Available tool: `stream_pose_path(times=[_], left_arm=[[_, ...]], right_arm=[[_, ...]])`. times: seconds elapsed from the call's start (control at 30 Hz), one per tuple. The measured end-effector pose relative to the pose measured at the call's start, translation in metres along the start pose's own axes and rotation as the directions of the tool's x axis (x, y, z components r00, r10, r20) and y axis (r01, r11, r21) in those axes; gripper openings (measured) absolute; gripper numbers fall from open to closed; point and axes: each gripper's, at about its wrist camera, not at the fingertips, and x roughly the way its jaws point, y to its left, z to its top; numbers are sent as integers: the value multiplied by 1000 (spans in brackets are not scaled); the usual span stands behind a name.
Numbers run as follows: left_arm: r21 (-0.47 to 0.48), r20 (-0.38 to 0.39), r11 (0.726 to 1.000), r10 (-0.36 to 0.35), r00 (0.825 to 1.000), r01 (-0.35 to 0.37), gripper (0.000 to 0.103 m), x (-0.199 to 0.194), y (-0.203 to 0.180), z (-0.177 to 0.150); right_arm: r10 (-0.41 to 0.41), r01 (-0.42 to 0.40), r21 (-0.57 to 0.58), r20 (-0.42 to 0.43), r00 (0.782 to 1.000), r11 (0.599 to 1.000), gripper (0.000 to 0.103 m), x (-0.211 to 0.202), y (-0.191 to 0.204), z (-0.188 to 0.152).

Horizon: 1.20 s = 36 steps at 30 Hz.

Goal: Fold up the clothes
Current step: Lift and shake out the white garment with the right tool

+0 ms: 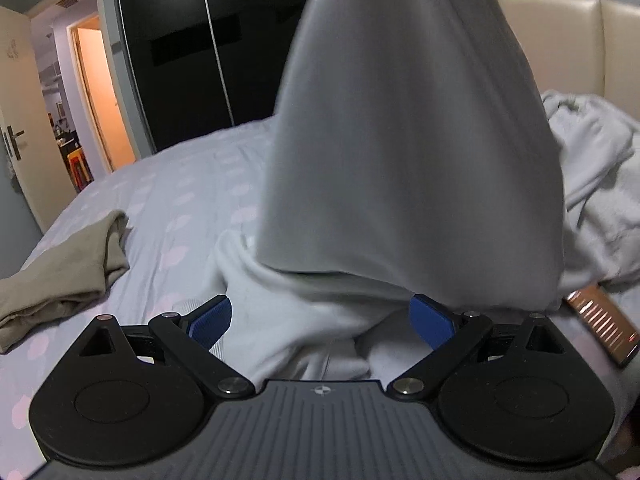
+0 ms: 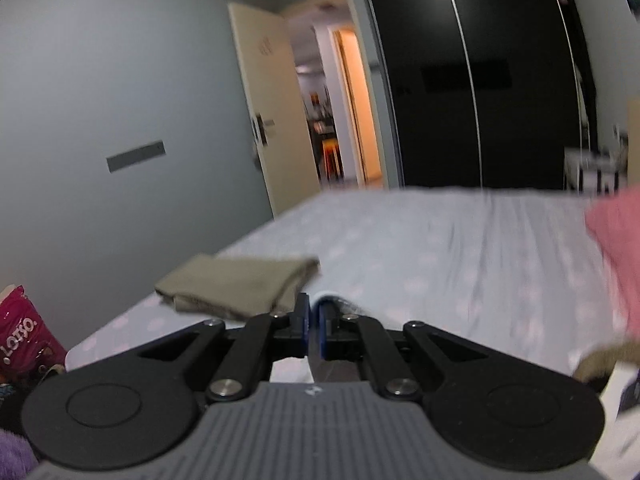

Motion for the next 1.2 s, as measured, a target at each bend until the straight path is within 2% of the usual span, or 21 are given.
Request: stream_pose_path(times=[0.1, 0.33, 0.4, 0.5, 0.57, 0.67, 0.77, 0.9, 1.0, 1.03, 1.2], left_arm=[[1, 41, 1000, -7, 999, 7, 97, -12, 1, 6], [-41, 117, 999, 18, 993, -13, 97, -41, 19, 10], [-65, 134, 998, 36, 990, -27, 97, -48, 27, 8], [-101, 124, 994, 54, 991, -41, 97, -49, 37, 4], [-118, 104, 992, 51, 993, -38, 97, -46, 41, 2], [-122, 74, 992, 32, 997, -23, 97, -37, 40, -2], [-95, 48, 996, 5, 999, -1, 97, -29, 30, -4], [-59, 20, 997, -46, 999, 47, 97, -19, 9, -9], [-13, 2, 996, -86, 996, 87, 97, -10, -9, -15], [6, -2, 995, -100, 995, 100, 97, -9, -16, -17], [80, -40, 985, -147, 988, 150, 94, 2, -48, -29]], right_arm=[[4, -2, -65, 34, 999, 998, 6, 0, 27, 24], [90, -71, -184, 95, 991, 980, 5, 15, 99, 68], [85, -62, -182, 120, 989, 981, 5, 20, 109, 79], [13, 5, -174, 102, 995, 985, 5, 37, 106, 84], [-46, 53, -155, 48, 998, 986, 5, 56, 91, 74], [-136, 130, -114, -51, 989, 985, 5, 77, 49, 42], [-218, 212, -54, -142, 966, 976, 5, 95, 4, 5], [-315, 329, 22, -232, 920, 944, 6, 100, -57, -45], [-321, 370, 111, -314, 894, 922, 6, 101, -95, -80], [-319, 378, 131, -331, 888, 916, 6, 96, -96, -95], [-286, 382, 198, -387, 876, 902, 14, 78, -129, -137]])
